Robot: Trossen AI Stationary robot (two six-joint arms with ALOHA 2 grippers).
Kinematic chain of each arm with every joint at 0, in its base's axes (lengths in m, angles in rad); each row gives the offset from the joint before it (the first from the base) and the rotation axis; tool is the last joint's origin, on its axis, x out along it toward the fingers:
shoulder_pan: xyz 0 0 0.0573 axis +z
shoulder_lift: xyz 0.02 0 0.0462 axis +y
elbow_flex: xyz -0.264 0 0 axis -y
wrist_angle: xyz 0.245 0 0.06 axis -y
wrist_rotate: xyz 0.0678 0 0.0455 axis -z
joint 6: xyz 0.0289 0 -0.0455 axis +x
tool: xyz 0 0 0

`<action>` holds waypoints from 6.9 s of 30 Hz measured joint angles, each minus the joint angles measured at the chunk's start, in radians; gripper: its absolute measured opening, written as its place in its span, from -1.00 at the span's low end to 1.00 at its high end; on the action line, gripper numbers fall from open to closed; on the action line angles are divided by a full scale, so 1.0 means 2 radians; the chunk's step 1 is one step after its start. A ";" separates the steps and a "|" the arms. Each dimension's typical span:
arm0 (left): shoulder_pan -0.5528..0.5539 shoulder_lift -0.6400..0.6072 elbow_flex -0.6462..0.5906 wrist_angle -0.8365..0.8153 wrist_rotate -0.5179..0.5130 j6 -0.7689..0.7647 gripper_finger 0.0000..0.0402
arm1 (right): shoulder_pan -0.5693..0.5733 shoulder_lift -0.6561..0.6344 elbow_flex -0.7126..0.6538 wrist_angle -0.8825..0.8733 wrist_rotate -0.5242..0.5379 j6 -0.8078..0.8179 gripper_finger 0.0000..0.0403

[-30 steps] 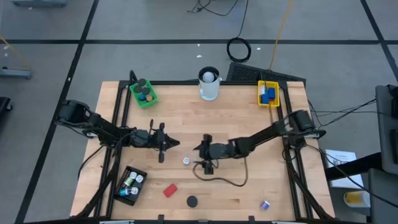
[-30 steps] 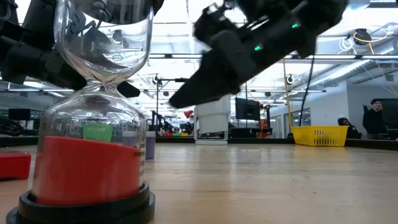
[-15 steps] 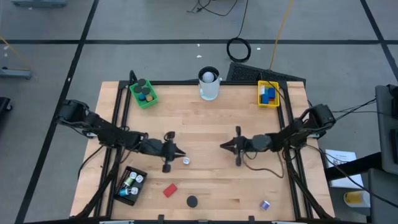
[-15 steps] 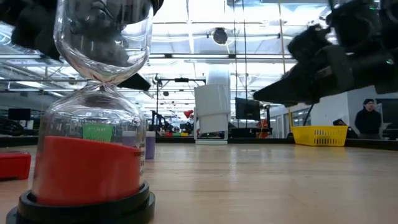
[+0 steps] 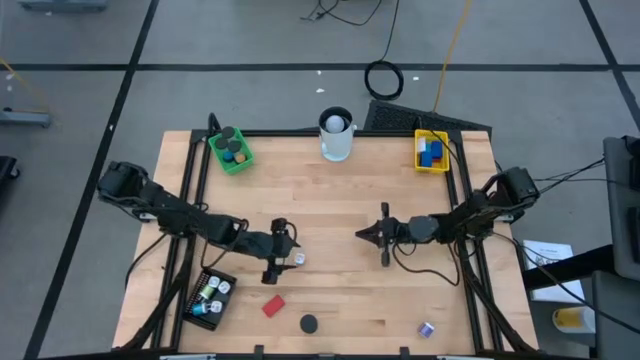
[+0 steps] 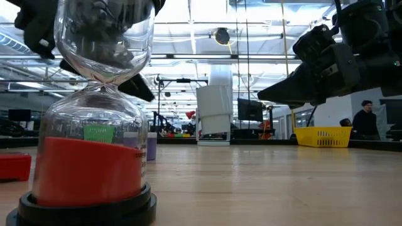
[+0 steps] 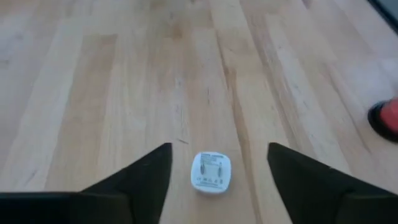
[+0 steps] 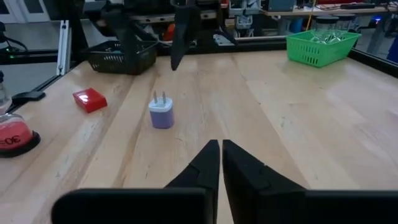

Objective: Pick & Place Office items
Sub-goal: Put the purple charger adapter into the black bin, then put the red digital clock into the yellow bin

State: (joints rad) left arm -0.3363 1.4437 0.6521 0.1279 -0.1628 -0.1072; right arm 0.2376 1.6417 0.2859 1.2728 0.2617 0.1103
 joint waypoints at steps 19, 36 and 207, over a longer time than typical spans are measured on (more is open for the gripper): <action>0.016 0.132 0.000 0.096 0.006 0.028 0.38 | 0.000 0.000 0.000 -0.007 0.000 0.004 -0.99; 0.015 0.117 0.000 0.099 -0.001 0.037 -0.31 | 0.000 0.000 0.000 -0.012 -0.001 0.005 -1.00; -0.214 0.223 0.245 -0.392 -0.017 -0.508 0.23 | 0.020 0.000 0.000 -0.040 0.052 0.004 -1.00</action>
State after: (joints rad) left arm -0.7643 1.8896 1.1412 -0.6553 -0.1978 -1.1228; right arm 0.2768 1.6421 0.2863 1.1924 0.3649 0.1192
